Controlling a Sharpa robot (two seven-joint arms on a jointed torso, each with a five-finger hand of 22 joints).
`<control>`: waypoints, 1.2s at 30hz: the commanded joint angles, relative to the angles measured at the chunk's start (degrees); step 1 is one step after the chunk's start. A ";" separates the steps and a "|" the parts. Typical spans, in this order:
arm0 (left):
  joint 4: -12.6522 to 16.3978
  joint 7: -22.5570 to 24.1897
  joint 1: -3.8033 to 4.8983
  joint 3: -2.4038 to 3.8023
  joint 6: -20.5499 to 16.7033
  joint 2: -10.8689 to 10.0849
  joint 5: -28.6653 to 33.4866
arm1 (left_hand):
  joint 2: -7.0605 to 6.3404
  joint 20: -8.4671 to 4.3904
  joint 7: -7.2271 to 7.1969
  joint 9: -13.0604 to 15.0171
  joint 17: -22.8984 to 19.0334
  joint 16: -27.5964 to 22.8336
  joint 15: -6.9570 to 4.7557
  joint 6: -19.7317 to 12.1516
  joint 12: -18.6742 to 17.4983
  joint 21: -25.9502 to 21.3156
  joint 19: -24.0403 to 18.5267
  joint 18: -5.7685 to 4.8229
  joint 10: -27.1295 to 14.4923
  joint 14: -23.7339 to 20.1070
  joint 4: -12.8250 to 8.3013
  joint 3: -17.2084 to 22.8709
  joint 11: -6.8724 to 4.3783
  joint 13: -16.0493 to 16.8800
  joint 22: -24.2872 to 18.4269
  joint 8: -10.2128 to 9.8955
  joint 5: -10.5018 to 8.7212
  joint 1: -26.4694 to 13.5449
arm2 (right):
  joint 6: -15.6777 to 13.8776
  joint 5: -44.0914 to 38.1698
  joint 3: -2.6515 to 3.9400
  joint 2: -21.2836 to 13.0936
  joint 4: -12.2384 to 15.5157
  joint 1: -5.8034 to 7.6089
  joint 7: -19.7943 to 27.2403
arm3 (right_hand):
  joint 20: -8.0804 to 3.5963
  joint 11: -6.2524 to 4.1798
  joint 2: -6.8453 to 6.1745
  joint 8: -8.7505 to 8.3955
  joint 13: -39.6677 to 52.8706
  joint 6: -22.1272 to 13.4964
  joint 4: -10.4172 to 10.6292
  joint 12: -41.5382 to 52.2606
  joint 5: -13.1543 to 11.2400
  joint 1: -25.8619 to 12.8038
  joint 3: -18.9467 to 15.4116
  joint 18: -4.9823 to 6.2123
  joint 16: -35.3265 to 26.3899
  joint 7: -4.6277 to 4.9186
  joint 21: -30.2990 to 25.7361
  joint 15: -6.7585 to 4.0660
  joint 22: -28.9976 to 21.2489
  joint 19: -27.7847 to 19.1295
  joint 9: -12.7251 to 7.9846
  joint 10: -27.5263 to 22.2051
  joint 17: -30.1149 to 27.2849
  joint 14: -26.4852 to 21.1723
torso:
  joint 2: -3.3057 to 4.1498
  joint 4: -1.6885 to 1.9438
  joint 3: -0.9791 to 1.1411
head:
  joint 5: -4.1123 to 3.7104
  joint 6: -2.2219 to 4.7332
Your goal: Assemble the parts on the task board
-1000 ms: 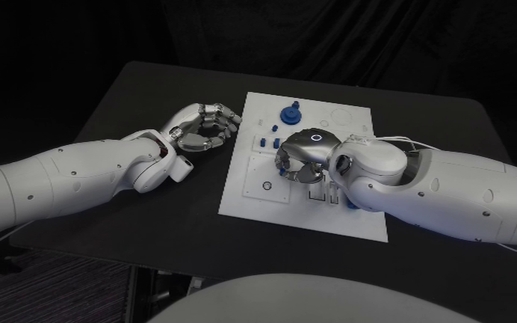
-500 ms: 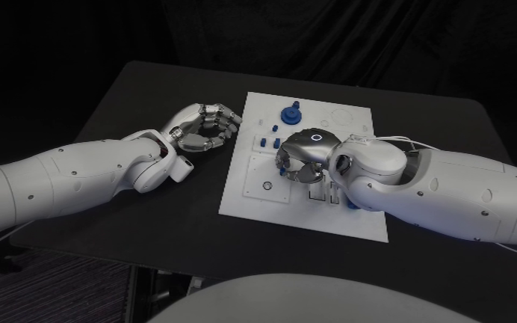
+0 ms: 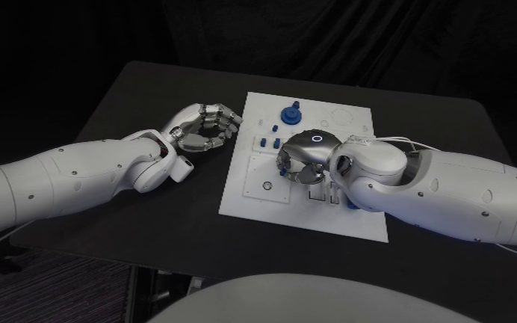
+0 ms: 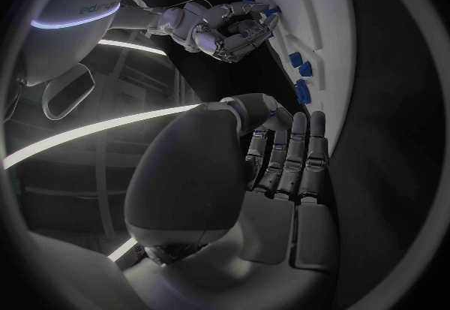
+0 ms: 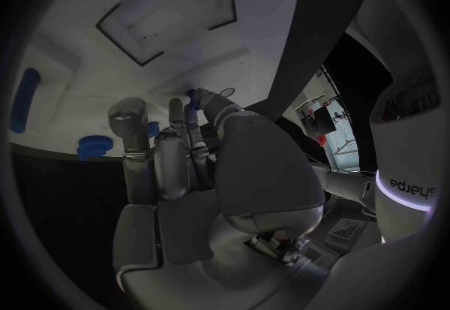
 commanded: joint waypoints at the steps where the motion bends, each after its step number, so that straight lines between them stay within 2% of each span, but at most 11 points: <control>1: 0.06 6.14 -0.11 0.05 0.60 0.11 0.04 | 0.09 0.05 0.33 0.10 0.01 0.22 0.20 0.11 0.36 0.42 -0.16 -0.70 -0.35 0.08 -0.29 0.30 -0.09 0.07 1.65 0.30 -0.31 0.64 | 0.53 -0.13 0.00 -0.02 0.12 -0.19 -0.74 | 0.26 0.06 0.02 -0.28 -0.09 -0.56 -0.14 -0.37 0.38 -0.80 0.29 -0.65 -0.26 -0.03 -0.28 0.41 5.82 -0.29 -0.11 -0.54 -0.13 -0.13 | -0.02 0.00 0.01 | 0.07 -0.01; 4: 0.06 6.06 -0.11 0.05 0.61 0.11 0.04 | 0.12 0.05 0.34 0.11 0.00 0.22 0.20 0.11 0.38 0.47 -0.17 -0.71 -0.37 0.08 -0.36 0.36 -0.09 0.07 1.65 0.31 -0.31 0.68 | 0.59 -0.13 0.00 -0.02 0.13 -0.19 -0.72 | 0.40 0.27 -0.07 -0.80 -0.18 -1.15 -0.23 -0.68 0.38 -1.02 0.39 -0.61 -0.41 0.15 -0.59 0.60 5.75 -0.50 -0.37 -1.08 -0.37 -0.30 | 0.01 -0.05 0.01 | 0.17 -0.01; 7: 0.05 6.00 -0.12 0.05 0.62 0.10 0.04 | 0.16 0.04 0.35 0.12 0.00 0.23 0.20 0.10 0.39 0.55 -0.18 -0.72 -0.40 0.08 -0.47 0.44 -0.09 0.08 1.66 0.31 -0.33 0.73 | 0.65 -0.13 0.00 -0.01 0.11 -0.19 -0.70 | 0.93 1.23 -0.61 -3.07 -0.42 -4.78 0.12 -1.62 0.40 -2.06 0.50 -0.48 -0.96 1.06 -2.11 1.44 5.41 -1.33 -1.87 -3.56 -1.27 -0.92 | 0.06 -0.04 -0.01 | 0.14 -0.01; 9: 0.02 5.96 -0.12 0.05 0.63 0.10 0.04 | 0.17 0.04 0.35 0.12 0.00 0.23 0.21 0.09 0.40 0.58 -0.19 -0.72 -0.42 0.08 -0.51 0.47 -0.08 0.09 1.66 0.31 -0.33 0.74 | 0.56 -0.13 0.00 -0.02 0.10 -0.19 -0.62 | 1.59 2.21 -1.30 -3.06 -0.48 -10.09 0.51 -2.30 0.39 -2.86 0.37 -0.34 -1.58 0.81 -3.90 2.18 5.01 -2.32 -3.77 -6.35 -2.30 -1.71 | 0.07 -0.05 -0.02 | 0.13 -0.01; 12: -0.02 5.92 -0.13 0.05 0.64 0.11 0.04 | 0.17 0.04 0.35 0.12 0.00 0.23 0.21 0.09 0.40 0.58 -0.19 -0.72 -0.42 0.08 -0.51 0.47 -0.08 0.09 1.66 0.31 -0.33 0.74 | 0.37 -0.13 0.00 -0.03 0.09 -0.19 -0.38 | 2.07 2.60 -1.59 -3.09 -0.17 -14.68 0.86 -2.20 0.28 -3.28 -0.12 -0.11 -1.81 0.81 -5.00 2.63 4.79 -3.01 -5.68 -8.66 -2.82 -2.25 | 0.08 -0.01 -0.02 | 0.09 -0.01; 14: -0.05 5.89 -0.13 0.05 0.65 0.12 0.04 | 0.17 0.04 0.35 0.12 0.00 0.23 0.21 0.09 0.40 0.58 -0.19 -0.72 -0.42 0.08 -0.51 0.47 -0.08 0.09 1.66 0.31 -0.33 0.74 | 0.20 -0.13 0.00 -0.03 0.09 -0.20 -0.18 | 2.54 2.91 -1.68 -2.98 0.33 -18.01 1.12 -1.78 0.25 -3.38 -1.08 0.21 -2.20 0.00 -6.49 2.90 4.50 -3.84 -7.33 -11.60 -3.64 -2.99 | 0.10 0.01 -0.02 | 0.07 -0.01; 16: -0.07 5.86 -0.14 0.05 0.67 0.13 0.04 | 0.21 0.04 0.34 0.13 -0.01 0.24 0.21 0.05 0.41 0.66 -0.21 -0.74 -0.45 0.06 -0.60 0.54 -0.07 0.10 1.66 0.31 -0.34 0.76 | 0.02 -0.13 0.00 -0.06 0.09 -0.20 0.03 | 2.71 3.09 -1.80 -3.03 0.59 -20.05 1.36 -1.48 0.24 -3.47 -1.88 0.38 -2.39 -0.01 -7.31 2.98 4.33 -4.25 -8.37 -13.52 -4.11 -3.39 | 0.09 -0.02 -0.01 | 0.07 -0.01; 22: -0.15 5.78 -0.16 0.05 0.73 0.12 0.04 | 0.23 0.04 0.35 0.13 -0.01 0.24 0.22 0.03 0.42 0.71 -0.23 -0.75 -0.48 0.05 -0.68 0.60 -0.08 0.11 1.66 0.31 -0.35 0.77 | -0.82 -0.13 0.00 -0.48 0.39 -0.19 0.66 | 2.87 3.26 -2.20 -2.79 1.23 -20.73 2.22 -0.28 0.25 -3.98 -3.61 0.66 -2.96 -0.25 -9.07 3.04 3.98 -5.09 -9.49 -15.91 -5.27 -4.28 | 0.06 -0.08 0.02 | 0.23 -0.01; 28: -0.21 5.80 -0.20 0.05 0.74 0.11 0.04 | 0.24 0.03 0.36 0.13 -0.02 0.24 0.23 0.00 0.43 0.75 -0.24 -0.75 -0.51 0.04 -0.72 0.63 -0.08 0.11 1.66 0.30 -0.36 0.77 | -3.49 -0.12 0.15 -2.07 1.71 0.32 1.20 | 2.90 3.32 -2.27 -2.34 1.71 -19.68 2.76 0.84 0.32 -3.74 -4.52 0.82 -3.28 0.15 -10.31 3.01 3.76 -5.62 -9.92 -17.27 -5.92 -4.79 | 0.05 -0.01 0.05 | -0.27 -0.01; 31: -0.10 5.86 -0.23 0.05 0.69 0.04 0.04 | 0.25 0.03 0.36 0.13 -0.02 0.24 0.23 -0.01 0.43 0.77 -0.25 -0.76 -0.52 0.03 -0.75 0.65 -0.08 0.11 1.66 0.30 -0.38 0.77 | -4.21 0.32 0.23 -4.08 3.10 1.76 1.22 | 2.82 3.18 -1.94 -1.43 2.05 -17.28 2.27 2.09 0.35 -2.46 -4.43 0.75 -2.96 0.56 -9.80 2.92 3.94 -5.24 -9.97 -17.31 -5.60 -4.55 | 0.04 0.04 0.05 | -0.50 -0.01; 36: 0.80 5.96 -0.26 0.05 0.13 -0.49 0.04 | 0.26 0.03 0.36 0.14 -0.03 0.24 0.24 -0.03 0.44 0.85 -0.29 -0.78 -0.57 0.02 -0.85 0.72 -0.07 0.12 1.67 0.30 -0.41 0.76 | -3.42 2.44 0.27 -9.54 5.87 6.03 1.06 | 2.83 3.11 -2.24 -1.19 1.94 -15.53 3.90 3.11 0.32 -4.23 -5.83 0.63 -2.65 0.08 -9.16 2.94 4.12 -4.66 -10.42 -17.33 -5.39 -4.25 | -0.02 -0.10 0.15 | -0.53 -0.01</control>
